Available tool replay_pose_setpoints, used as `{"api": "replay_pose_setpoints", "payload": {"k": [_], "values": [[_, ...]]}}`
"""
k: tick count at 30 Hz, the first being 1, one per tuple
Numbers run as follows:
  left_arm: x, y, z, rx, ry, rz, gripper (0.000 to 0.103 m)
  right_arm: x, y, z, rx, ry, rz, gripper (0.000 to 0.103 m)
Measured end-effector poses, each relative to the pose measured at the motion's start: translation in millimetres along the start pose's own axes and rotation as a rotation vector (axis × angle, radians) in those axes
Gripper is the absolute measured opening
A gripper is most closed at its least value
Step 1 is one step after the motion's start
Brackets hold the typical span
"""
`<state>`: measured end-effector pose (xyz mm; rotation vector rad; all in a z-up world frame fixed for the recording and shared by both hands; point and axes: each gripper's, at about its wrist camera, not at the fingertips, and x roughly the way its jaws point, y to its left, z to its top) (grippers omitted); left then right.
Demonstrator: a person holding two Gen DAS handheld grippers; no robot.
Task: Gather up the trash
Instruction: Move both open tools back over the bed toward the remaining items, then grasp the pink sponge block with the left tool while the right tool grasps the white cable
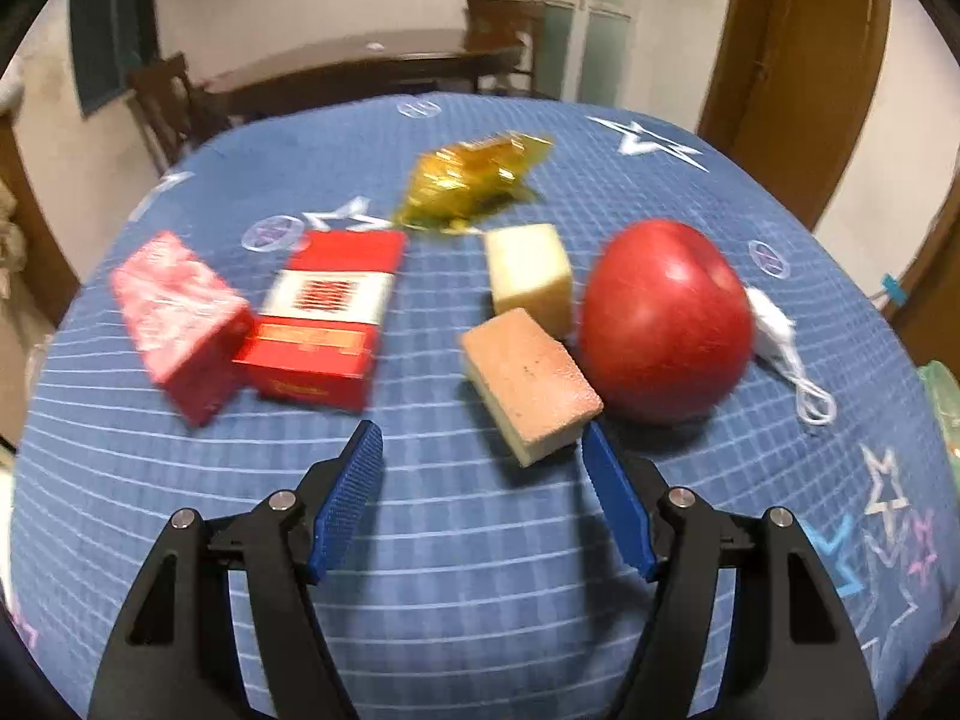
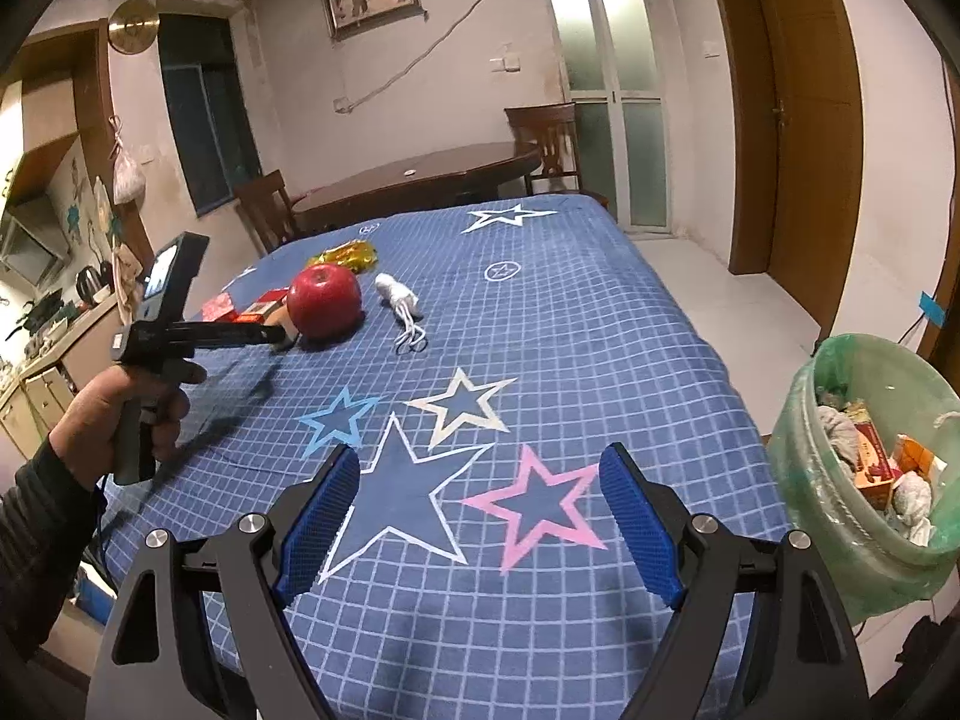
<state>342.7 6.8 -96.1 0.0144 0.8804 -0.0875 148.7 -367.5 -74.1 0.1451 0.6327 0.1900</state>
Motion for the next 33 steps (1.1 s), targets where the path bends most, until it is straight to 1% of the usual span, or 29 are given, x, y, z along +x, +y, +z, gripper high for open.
{"api": "replay_pose_setpoints", "payload": {"k": [1, 2, 7, 11, 16, 21, 25, 26, 27, 28, 29, 31, 33], "values": [[-3.7, 6.6, 0.0, -0.008, -0.015, 0.024, 0.066, 2.6, 0.7, 0.7, -0.002, 0.001, 0.0, 0.082], [-7.7, 12.1, -1.0, -0.023, -0.031, 0.024, 0.066, 5.4, 1.2, 1.9, -0.005, 0.003, 0.005, 0.082], [-12.3, 15.8, -1.9, -0.028, -0.042, -0.037, 0.066, 26.1, 13.0, 14.5, -0.046, 0.025, 0.039, 0.082], [-3.2, 7.9, 2.0, -0.029, -0.029, -0.092, 0.066, 52.7, 20.5, 28.6, -0.061, 0.059, 0.069, 0.082], [2.3, 6.3, 4.5, -0.027, -0.026, -0.11, 0.066, 79.5, 32.4, 43.4, -0.085, 0.09, 0.095, 0.082], [0.2, -7.6, 3.4, 0.019, -0.037, -0.147, 0.066, 97.9, 48.7, 60.9, -0.11, 0.091, 0.128, 0.082], [0.5, -7.9, 4.4, 0.017, -0.043, -0.184, 0.066, 111.8, 61.3, 67.2, -0.121, 0.099, 0.149, 0.082], [2.6, -7.3, 5.2, 0.021, -0.038, -0.18, 0.063, 113.5, 62.7, 67.0, -0.122, 0.101, 0.151, 0.082], [4.3, -5.4, 5.3, 0.015, -0.029, -0.188, 0.05, 116.5, 64.8, 67.3, -0.125, 0.104, 0.153, 0.082], [6.4, -3.7, 5.9, 0.006, -0.02, -0.197, 0.044, 120.4, 66.8, 67.7, -0.126, 0.107, 0.157, 0.082], [7.8, -0.9, 6.7, -0.003, -0.017, -0.219, 0.034, 122.3, 68.7, 68.1, -0.126, 0.109, 0.158, 0.082], [6.8, 1.0, 6.5, -0.003, -0.025, -0.222, 0.03, 127.5, 71.8, 68.7, -0.13, 0.113, 0.157, 0.082], [2.4, 2.5, 5.0, -0.004, -0.047, -0.207, 0.027, 134.1, 72.9, 70.4, -0.128, 0.119, 0.158, 0.079]]}}
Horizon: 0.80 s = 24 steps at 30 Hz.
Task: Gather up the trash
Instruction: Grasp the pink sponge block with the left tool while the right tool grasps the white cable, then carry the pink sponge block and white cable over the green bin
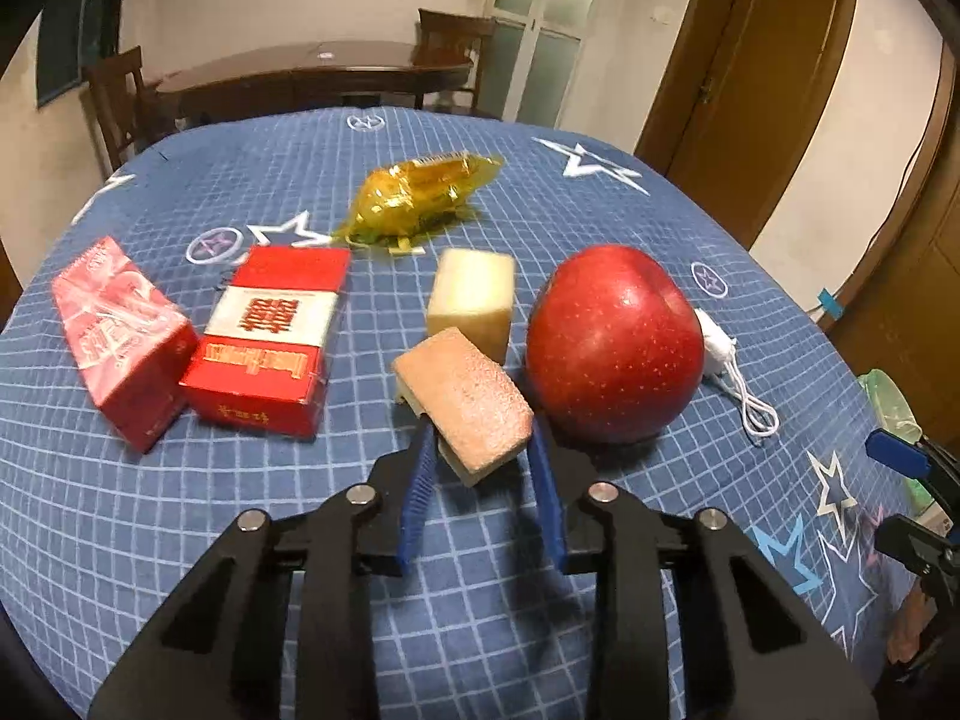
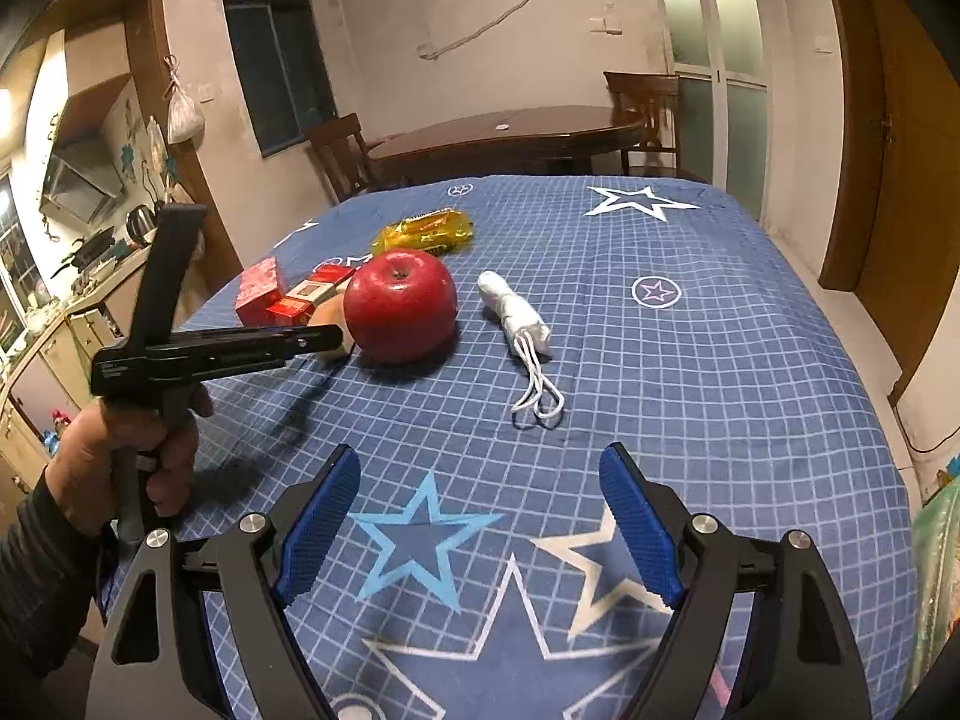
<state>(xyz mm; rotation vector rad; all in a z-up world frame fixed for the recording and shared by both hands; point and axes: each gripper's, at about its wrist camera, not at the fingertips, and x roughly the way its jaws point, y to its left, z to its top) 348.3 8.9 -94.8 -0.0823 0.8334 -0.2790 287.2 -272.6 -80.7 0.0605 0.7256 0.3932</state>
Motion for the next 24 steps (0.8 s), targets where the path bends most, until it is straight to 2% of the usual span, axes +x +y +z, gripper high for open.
{"api": "replay_pose_setpoints", "payload": {"k": [2, 5, 9, 17, 20, 24], "values": [[-9.7, 1.1, -2.5, -0.003, -0.026, 0.007, 0.026, 7.0, 0.9, 3.5, -0.012, 0.013, -0.004, 0.066], [-24.5, -1.8, -10.9, -0.001, -0.039, -0.011, 0.025, 25.1, -0.3, 16.5, -0.038, 0.045, -0.016, 0.051], [-37.9, -9.3, -23.2, 0.009, -0.046, -0.014, 0.025, 61.7, -8.3, 39.7, -0.059, 0.108, -0.051, 0.049], [-40.4, -4.9, -34.5, -0.018, -0.038, -0.006, 0.025, 130.6, -19.0, 86.0, -0.097, 0.2, -0.109, 0.049], [-38.3, -4.4, -34.7, -0.022, -0.031, -0.008, 0.025, 151.2, -21.4, 91.0, -0.103, 0.235, -0.117, 0.049], [-34.7, -6.1, -34.1, -0.023, -0.024, -0.005, 0.025, 161.6, -16.9, 91.8, -0.123, 0.229, -0.129, 0.044]]}}
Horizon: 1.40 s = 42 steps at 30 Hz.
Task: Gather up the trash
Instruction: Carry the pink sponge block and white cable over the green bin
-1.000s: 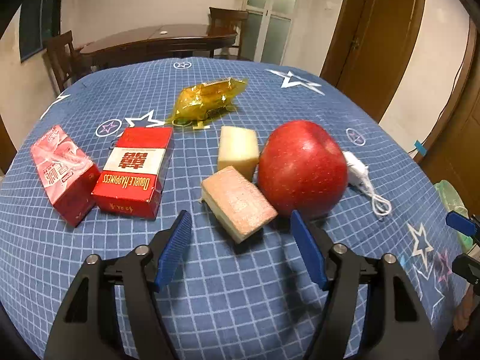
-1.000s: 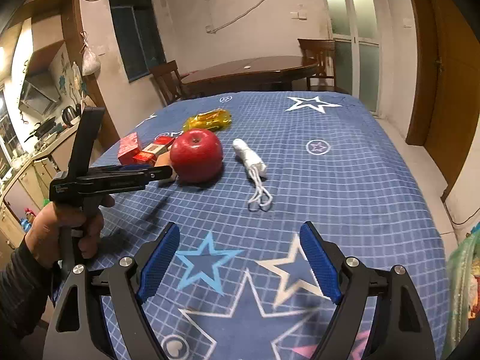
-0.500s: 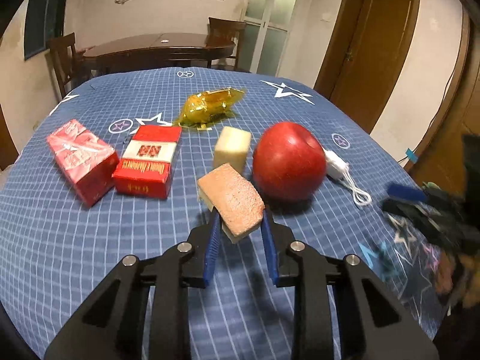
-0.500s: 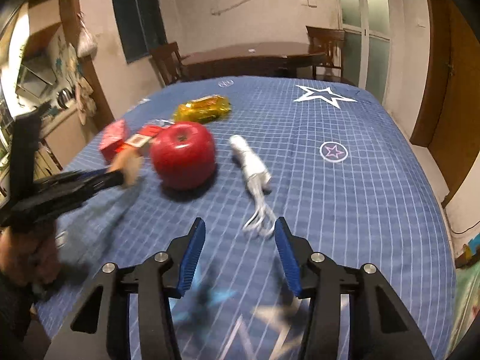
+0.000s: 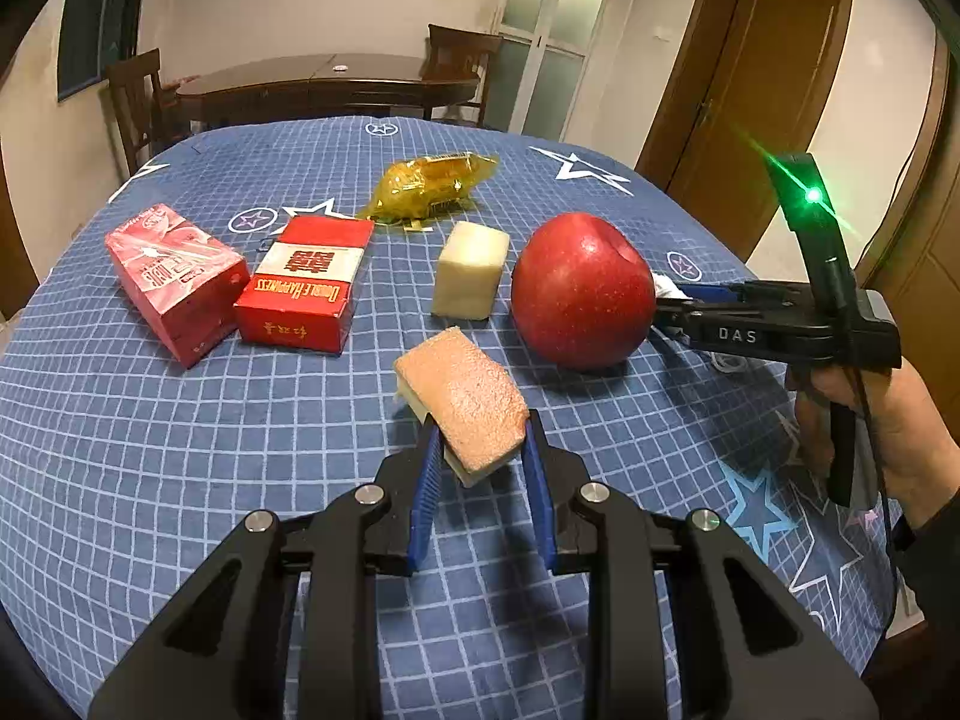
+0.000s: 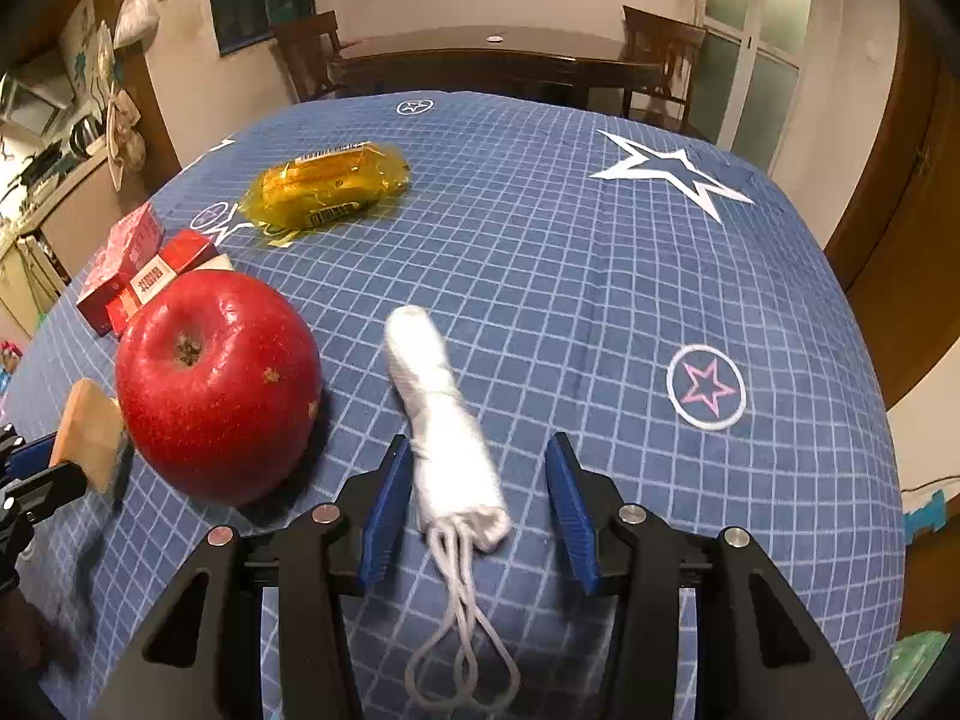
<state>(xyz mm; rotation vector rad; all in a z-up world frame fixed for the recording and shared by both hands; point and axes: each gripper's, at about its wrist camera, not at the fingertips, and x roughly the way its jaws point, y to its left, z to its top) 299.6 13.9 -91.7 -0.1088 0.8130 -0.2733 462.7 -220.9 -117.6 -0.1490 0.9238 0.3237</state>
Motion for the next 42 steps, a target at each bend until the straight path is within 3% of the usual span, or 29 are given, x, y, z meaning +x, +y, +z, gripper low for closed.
{"api": "replay_pose_setpoints", "payload": {"k": [2, 4, 15, 25, 33, 42], "values": [[2.6, -2.2, 0.9, 0.002, 0.0, 0.003, 0.025, -1.1, 5.4, -1.5, -0.015, -0.011, -0.023, 0.029], [2.1, -4.8, 0.9, 0.008, -0.008, 0.013, 0.025, -5.3, 9.6, -7.1, -0.024, -0.031, -0.045, 0.027], [-20.1, -29.0, -1.3, 0.044, -0.101, 0.054, 0.025, -95.1, 13.3, -62.8, 0.052, -0.247, -0.101, 0.027], [-71.6, -98.8, 6.3, 0.153, -0.276, -0.007, 0.025, -213.2, 23.2, -130.8, 0.153, -0.479, -0.149, 0.027], [-81.0, -171.2, 1.7, 0.265, -0.311, -0.097, 0.025, -266.5, 2.9, -165.2, 0.194, -0.532, -0.234, 0.027], [-70.4, -241.3, -4.5, 0.349, -0.297, -0.183, 0.025, -316.6, -56.0, -209.9, 0.27, -0.534, -0.354, 0.027]]}}
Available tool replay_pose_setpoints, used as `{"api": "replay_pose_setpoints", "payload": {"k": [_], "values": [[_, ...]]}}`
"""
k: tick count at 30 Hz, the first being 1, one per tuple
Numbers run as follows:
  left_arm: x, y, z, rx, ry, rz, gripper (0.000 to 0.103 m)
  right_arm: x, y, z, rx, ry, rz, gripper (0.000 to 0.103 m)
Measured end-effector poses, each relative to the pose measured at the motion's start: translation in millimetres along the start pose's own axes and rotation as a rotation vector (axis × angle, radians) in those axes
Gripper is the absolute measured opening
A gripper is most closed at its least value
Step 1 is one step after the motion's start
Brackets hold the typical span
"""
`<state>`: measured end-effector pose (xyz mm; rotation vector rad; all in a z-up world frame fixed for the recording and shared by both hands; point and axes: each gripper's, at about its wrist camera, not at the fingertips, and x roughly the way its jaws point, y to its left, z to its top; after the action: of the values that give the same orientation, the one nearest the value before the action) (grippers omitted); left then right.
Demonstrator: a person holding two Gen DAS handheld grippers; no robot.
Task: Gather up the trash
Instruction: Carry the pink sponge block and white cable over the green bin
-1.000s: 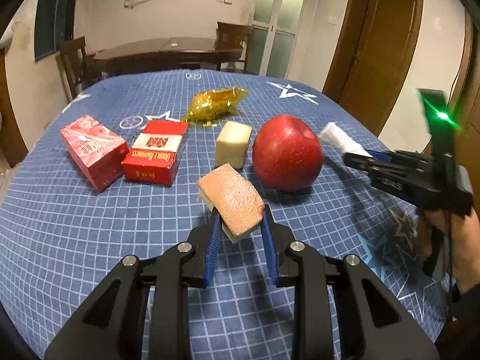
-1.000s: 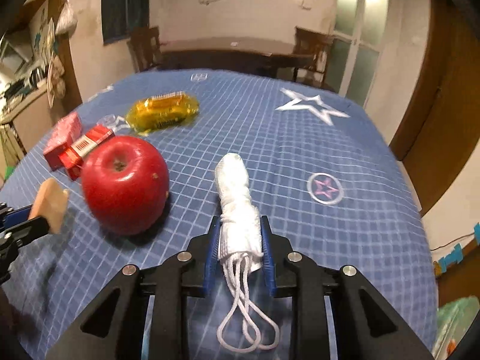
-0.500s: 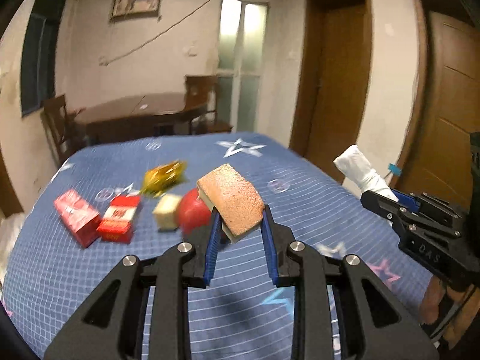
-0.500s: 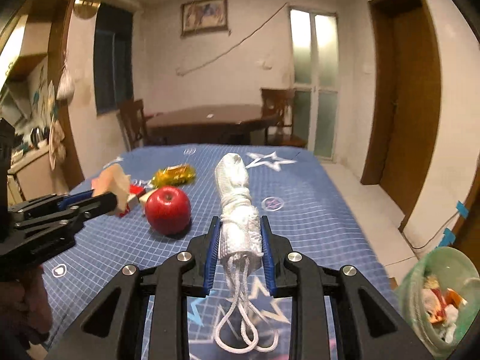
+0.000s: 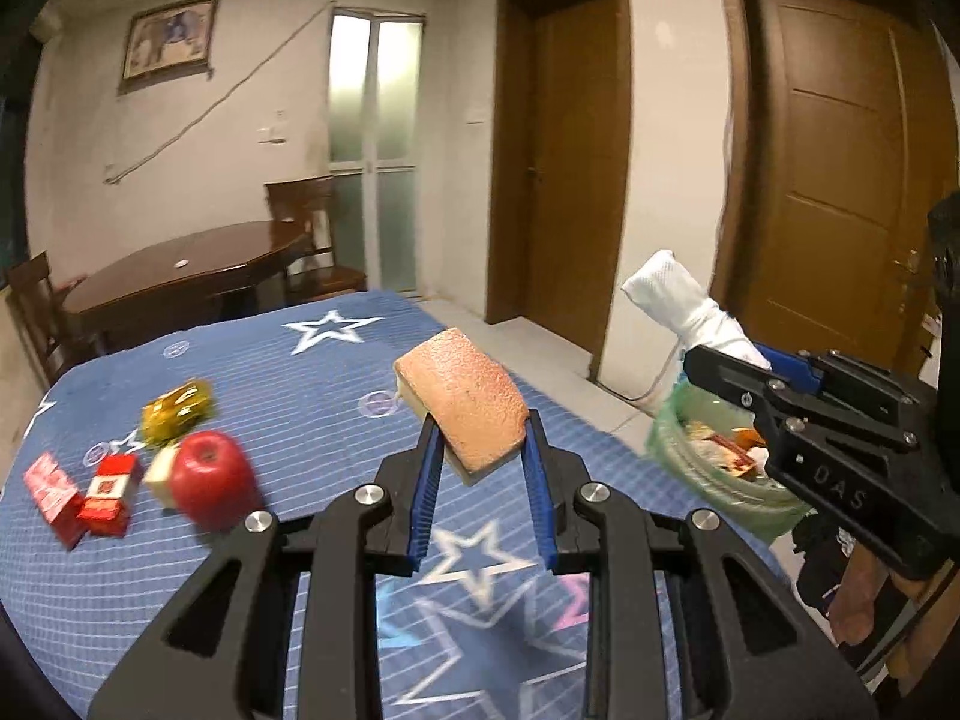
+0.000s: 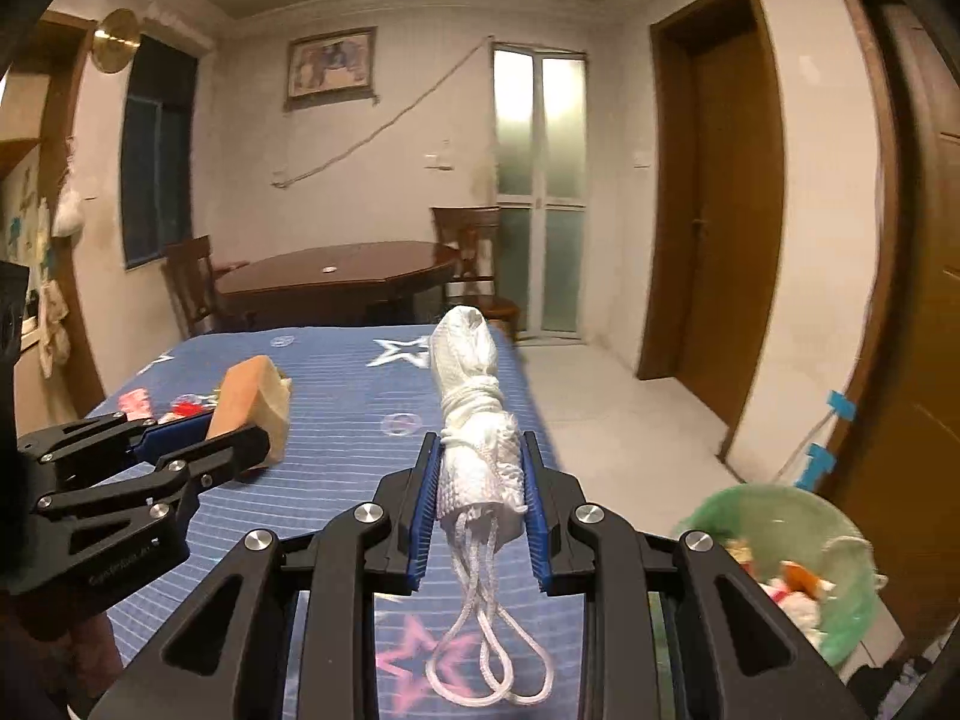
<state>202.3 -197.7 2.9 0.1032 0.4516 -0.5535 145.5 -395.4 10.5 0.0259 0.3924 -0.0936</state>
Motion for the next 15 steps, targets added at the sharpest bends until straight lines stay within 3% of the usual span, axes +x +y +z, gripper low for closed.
{"api": "replay_pose_setpoints", "payload": {"k": [15], "values": [[51.7, -80.7, 14.9, 0.065, 0.031, -0.143, 0.025, -31.8, -152.2, -19.4, 0.081, 0.05, -0.172, 0.027]]}}
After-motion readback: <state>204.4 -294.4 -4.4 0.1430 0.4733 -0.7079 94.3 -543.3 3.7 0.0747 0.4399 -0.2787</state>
